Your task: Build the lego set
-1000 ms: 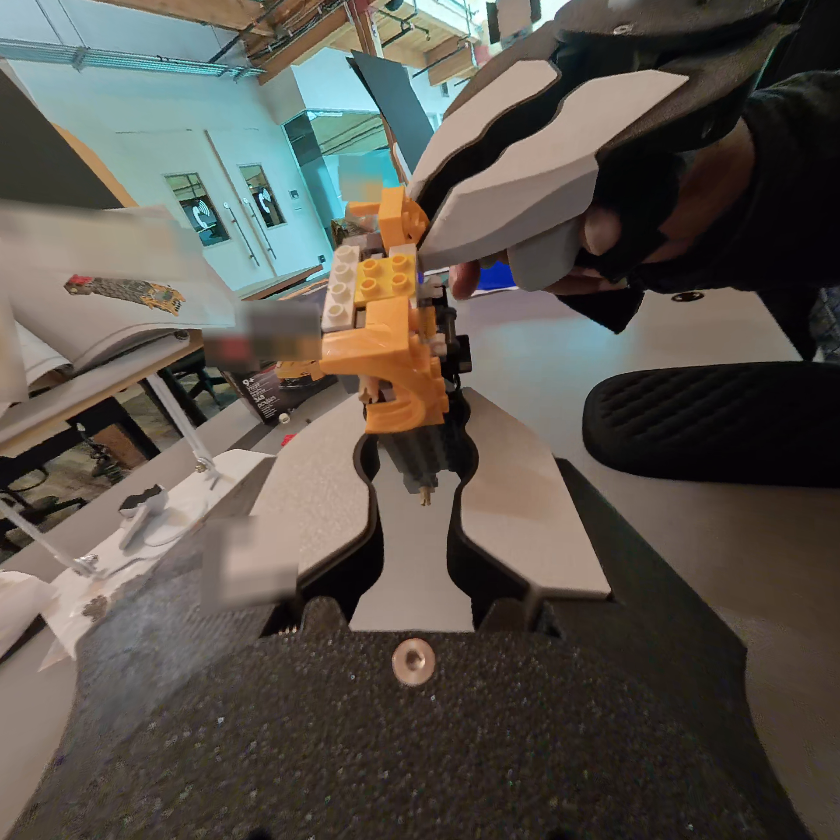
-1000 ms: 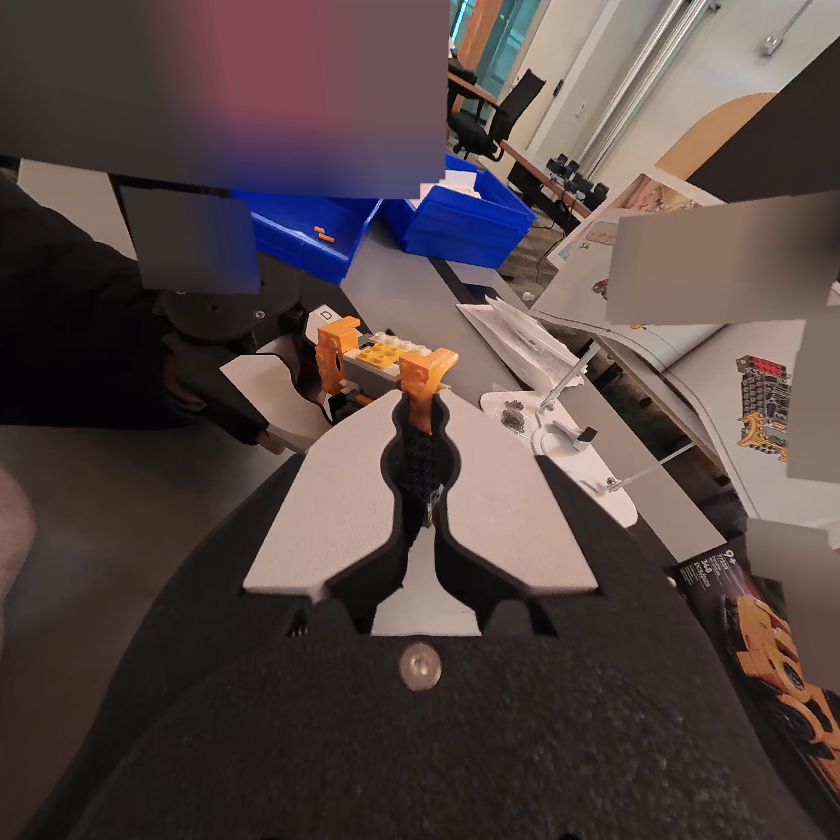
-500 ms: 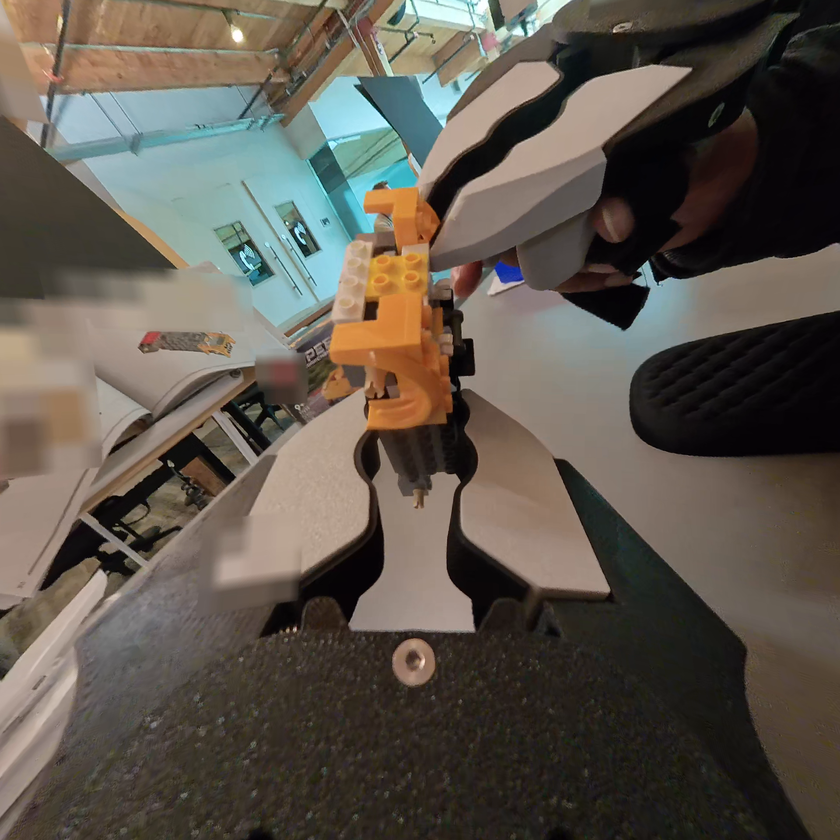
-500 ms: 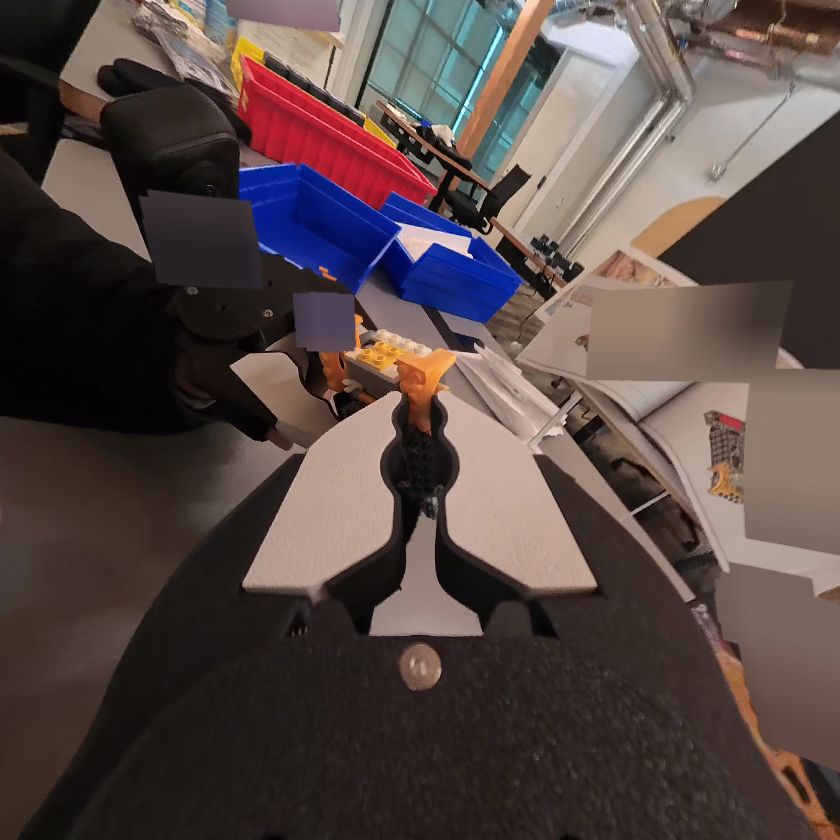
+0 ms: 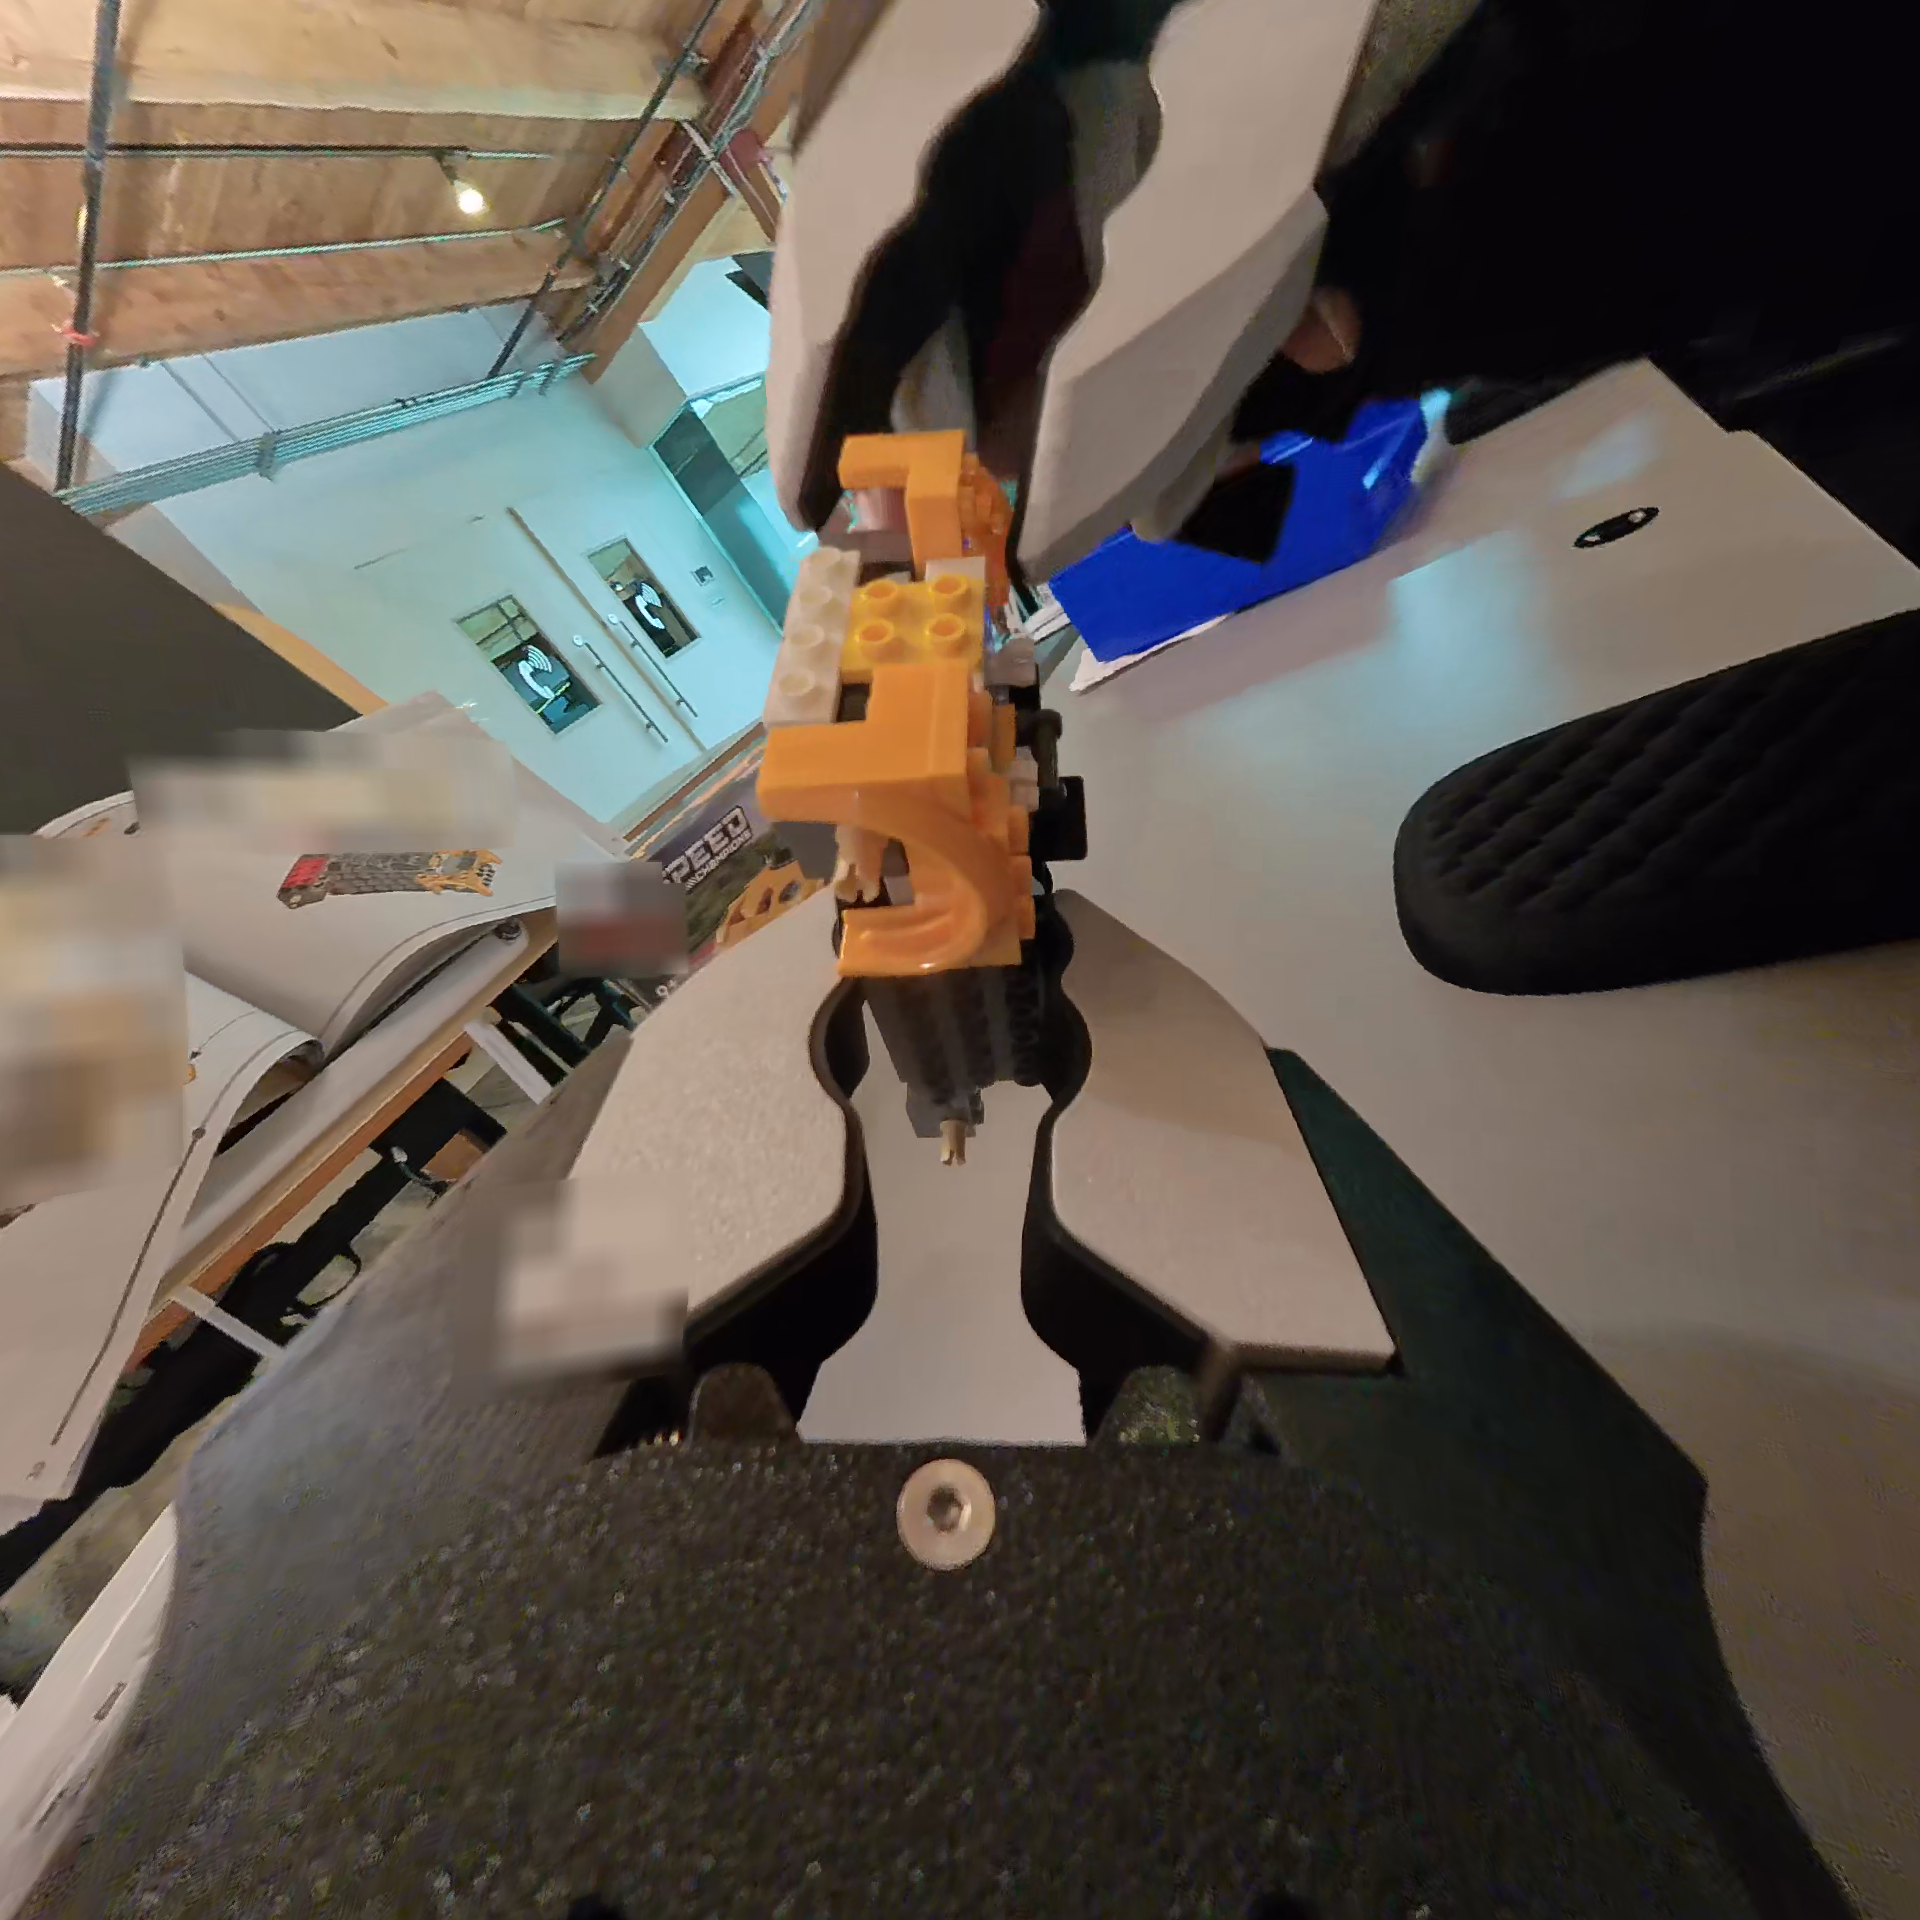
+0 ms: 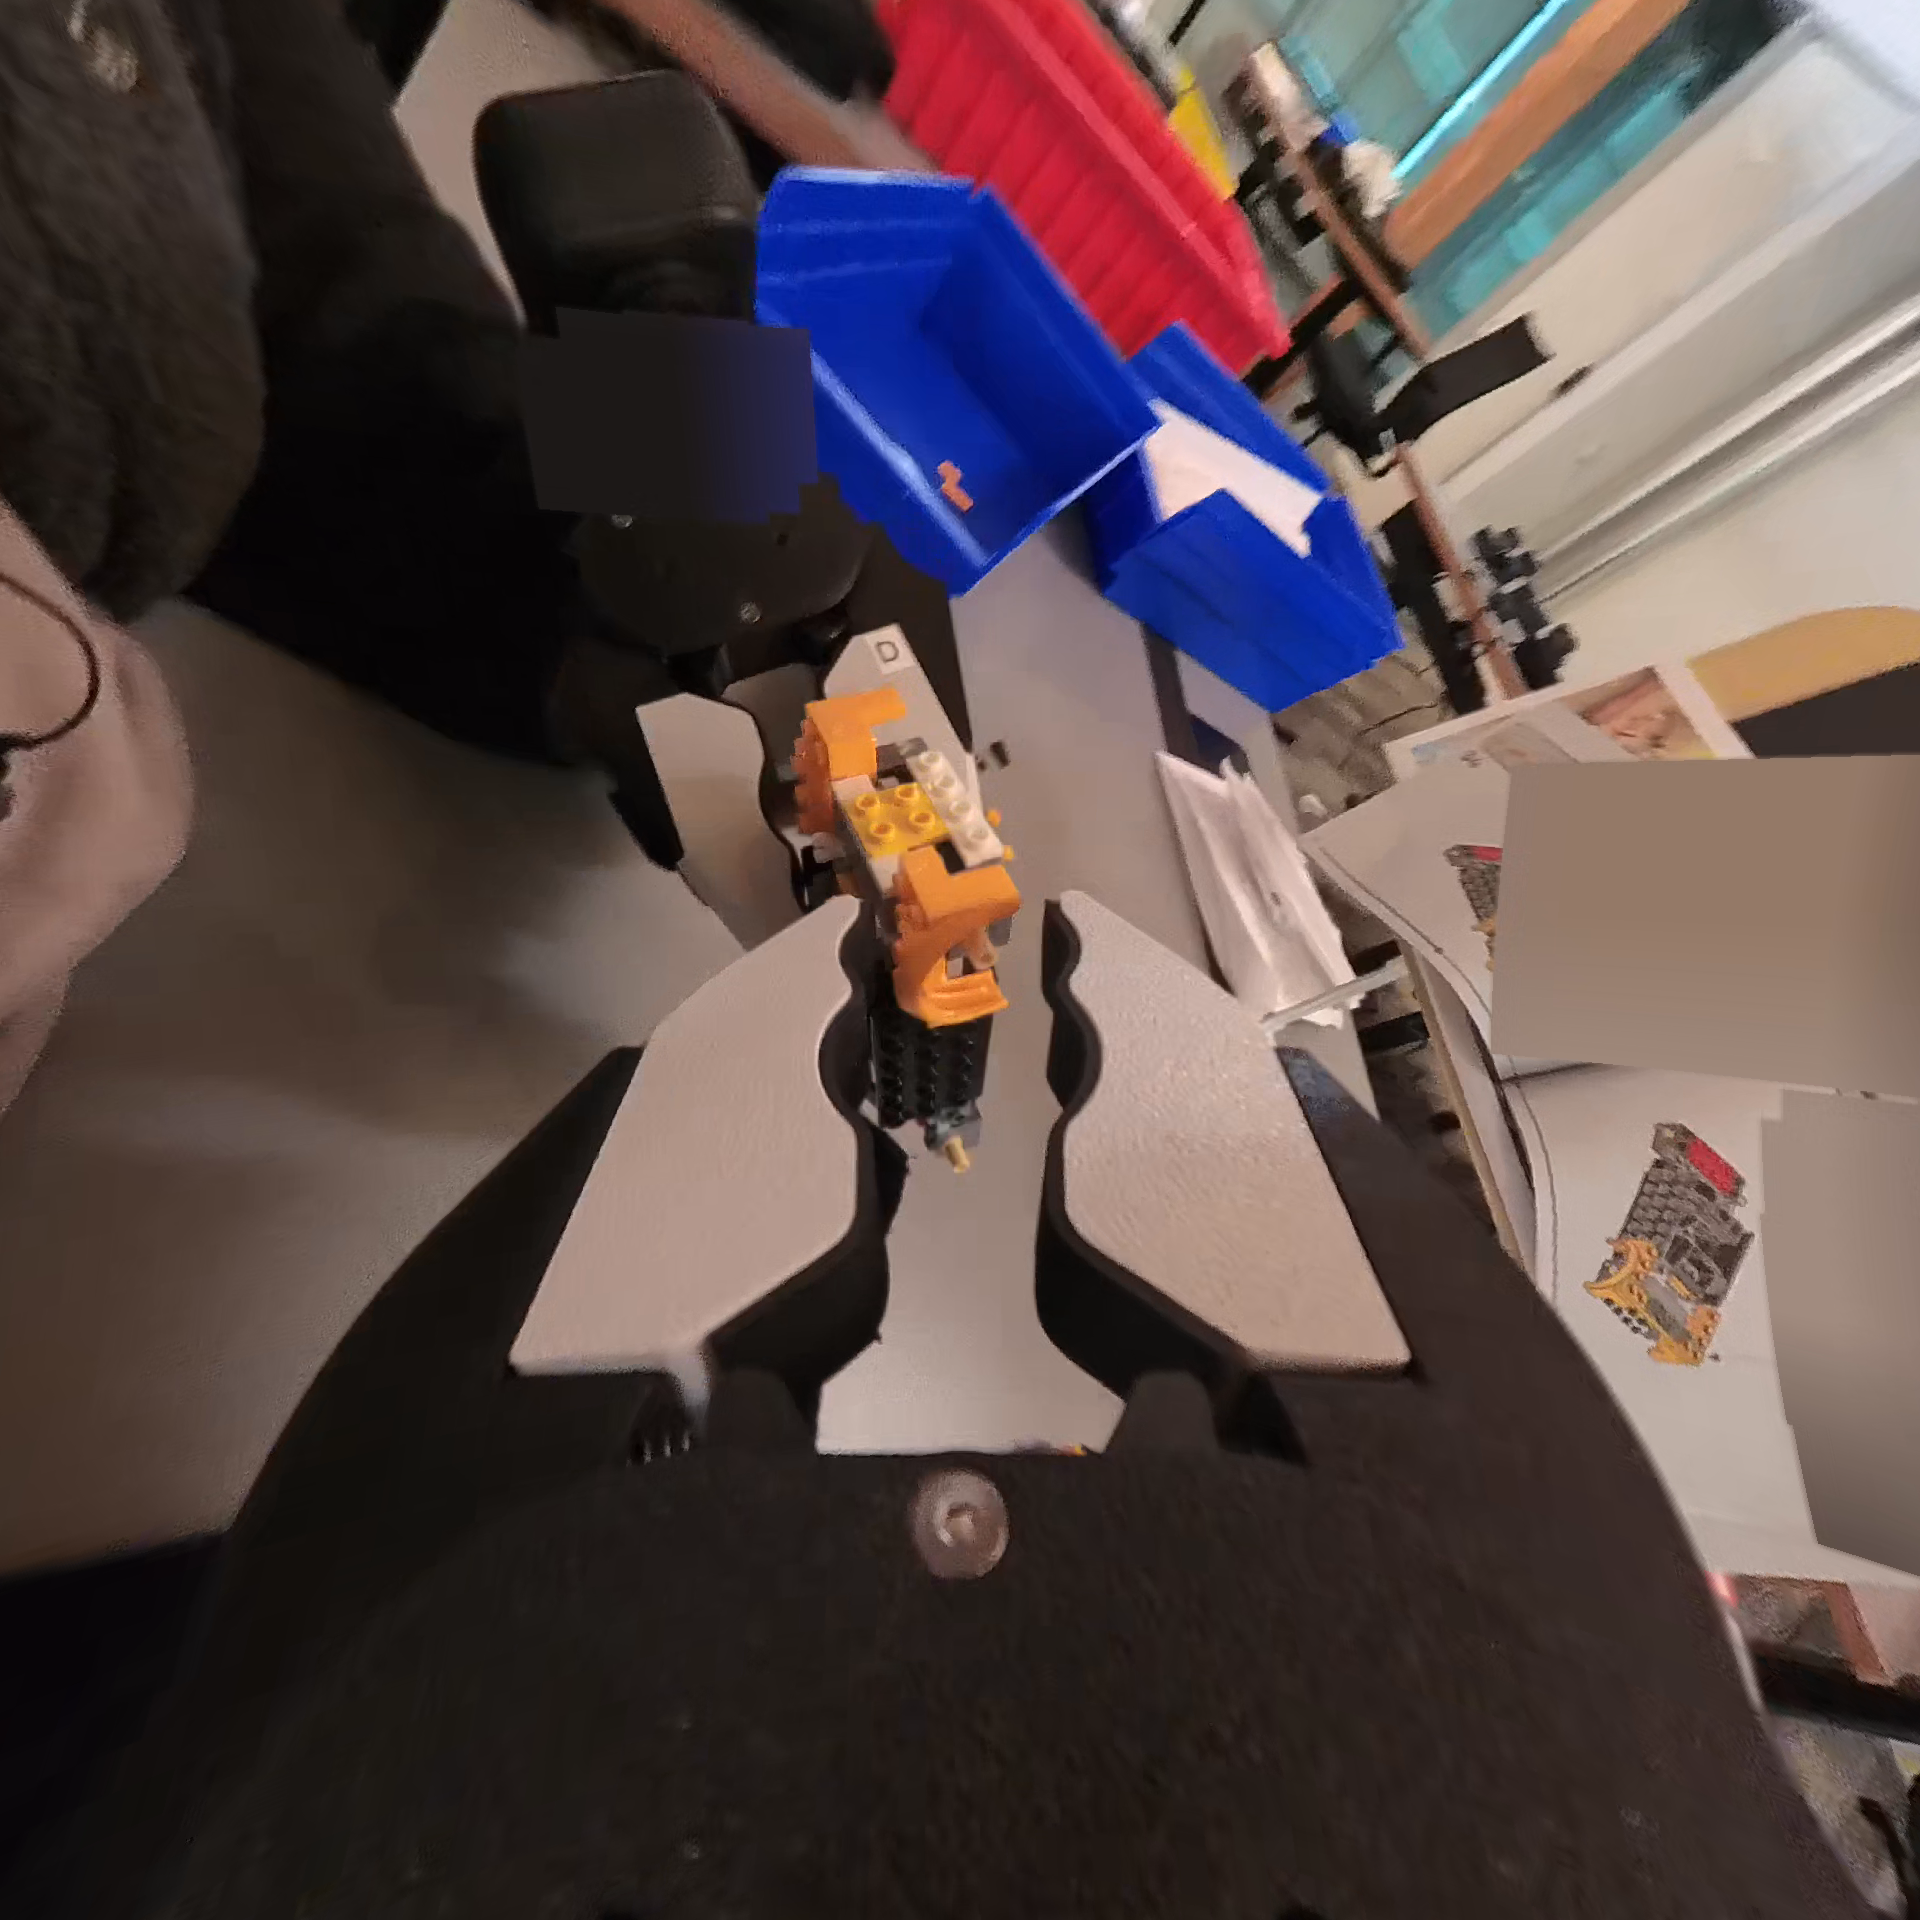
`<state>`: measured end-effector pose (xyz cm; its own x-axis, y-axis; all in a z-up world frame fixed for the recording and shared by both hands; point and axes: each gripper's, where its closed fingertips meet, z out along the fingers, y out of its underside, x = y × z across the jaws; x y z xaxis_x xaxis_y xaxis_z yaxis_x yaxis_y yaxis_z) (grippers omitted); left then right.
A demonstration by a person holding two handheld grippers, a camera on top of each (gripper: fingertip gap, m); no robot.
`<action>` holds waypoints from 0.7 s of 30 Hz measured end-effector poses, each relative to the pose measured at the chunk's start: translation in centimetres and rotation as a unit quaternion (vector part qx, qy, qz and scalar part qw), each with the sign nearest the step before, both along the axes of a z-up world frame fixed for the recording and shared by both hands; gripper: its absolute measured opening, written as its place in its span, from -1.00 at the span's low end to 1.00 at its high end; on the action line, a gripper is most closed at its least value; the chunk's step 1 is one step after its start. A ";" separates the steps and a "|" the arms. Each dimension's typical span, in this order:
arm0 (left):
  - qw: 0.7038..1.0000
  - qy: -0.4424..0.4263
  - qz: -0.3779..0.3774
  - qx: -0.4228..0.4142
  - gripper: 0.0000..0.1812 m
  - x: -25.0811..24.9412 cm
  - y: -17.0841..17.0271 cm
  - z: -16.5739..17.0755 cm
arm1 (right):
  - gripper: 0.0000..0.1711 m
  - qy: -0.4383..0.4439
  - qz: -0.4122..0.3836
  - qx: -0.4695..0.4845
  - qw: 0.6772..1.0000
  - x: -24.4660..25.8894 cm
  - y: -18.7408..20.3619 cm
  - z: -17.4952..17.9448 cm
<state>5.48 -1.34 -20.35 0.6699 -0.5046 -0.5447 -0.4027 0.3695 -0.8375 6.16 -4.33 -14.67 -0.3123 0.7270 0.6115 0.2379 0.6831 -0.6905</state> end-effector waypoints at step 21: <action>0.994 0.103 0.038 -0.020 -0.67 0.3 0.6 -2.5 | -0.71 -0.172 -0.046 0.126 0.976 0.6 1.5 -4.4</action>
